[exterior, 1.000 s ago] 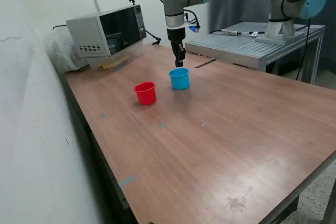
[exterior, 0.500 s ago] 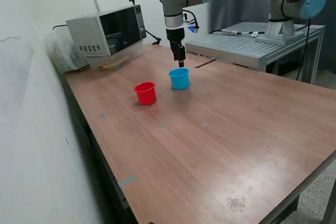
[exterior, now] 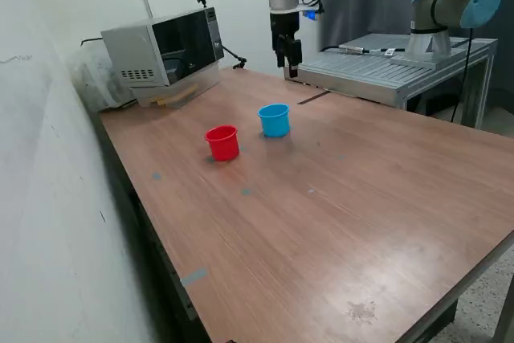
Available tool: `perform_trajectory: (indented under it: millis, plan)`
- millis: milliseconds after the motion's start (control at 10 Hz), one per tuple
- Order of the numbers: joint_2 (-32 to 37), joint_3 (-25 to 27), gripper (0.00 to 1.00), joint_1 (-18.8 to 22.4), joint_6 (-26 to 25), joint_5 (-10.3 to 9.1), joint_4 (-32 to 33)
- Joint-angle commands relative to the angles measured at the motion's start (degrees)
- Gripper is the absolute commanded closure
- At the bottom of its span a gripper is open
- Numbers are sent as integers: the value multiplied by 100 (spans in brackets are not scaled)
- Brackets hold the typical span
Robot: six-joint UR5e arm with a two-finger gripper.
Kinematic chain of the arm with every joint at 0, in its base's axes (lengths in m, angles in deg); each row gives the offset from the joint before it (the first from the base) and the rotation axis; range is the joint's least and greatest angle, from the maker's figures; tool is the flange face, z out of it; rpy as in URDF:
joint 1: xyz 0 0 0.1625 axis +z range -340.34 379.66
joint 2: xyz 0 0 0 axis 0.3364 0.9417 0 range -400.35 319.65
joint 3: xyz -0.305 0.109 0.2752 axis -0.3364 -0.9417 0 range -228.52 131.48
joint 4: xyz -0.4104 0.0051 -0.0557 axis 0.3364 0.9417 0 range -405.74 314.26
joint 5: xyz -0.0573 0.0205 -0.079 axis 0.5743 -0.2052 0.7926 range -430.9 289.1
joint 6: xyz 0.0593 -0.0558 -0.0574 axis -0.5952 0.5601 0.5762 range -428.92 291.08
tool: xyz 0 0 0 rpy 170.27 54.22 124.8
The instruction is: Place red objects in the red bin, and blue objects in the blue bin.
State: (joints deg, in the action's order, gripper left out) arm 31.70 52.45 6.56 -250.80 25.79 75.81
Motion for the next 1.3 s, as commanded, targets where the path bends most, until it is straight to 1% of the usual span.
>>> perform_trajectory:
  millis: [0, 100, 200, 300, 400, 500, 700, 800, 1000, 1100, 1200]
  plan:
    - [1229, 186, 0, 841, 3, -36, -870]
    - [1493, 204, 0, 1114, 3, -36, -992]
    - [1974, 221, 0, 1604, -6, -36, -1629]
    - [2275, 239, 0, 2043, -15, -36, -1975]
    - [2539, 239, 0, 2387, -32, -36, -2274]
    - [2724, 213, 0, 2582, -50, -36, -2712]
    - [2823, 186, 0, 2619, -59, -36, -3679]
    - [2823, 160, 0, 2637, -59, -28, -3901]
    - [2849, 160, 0, 2628, -50, -19, -4017]
    - [2849, 160, 0, 2619, -50, -19, -4182]
    - [2849, 160, 0, 2611, -50, -19, -4497]
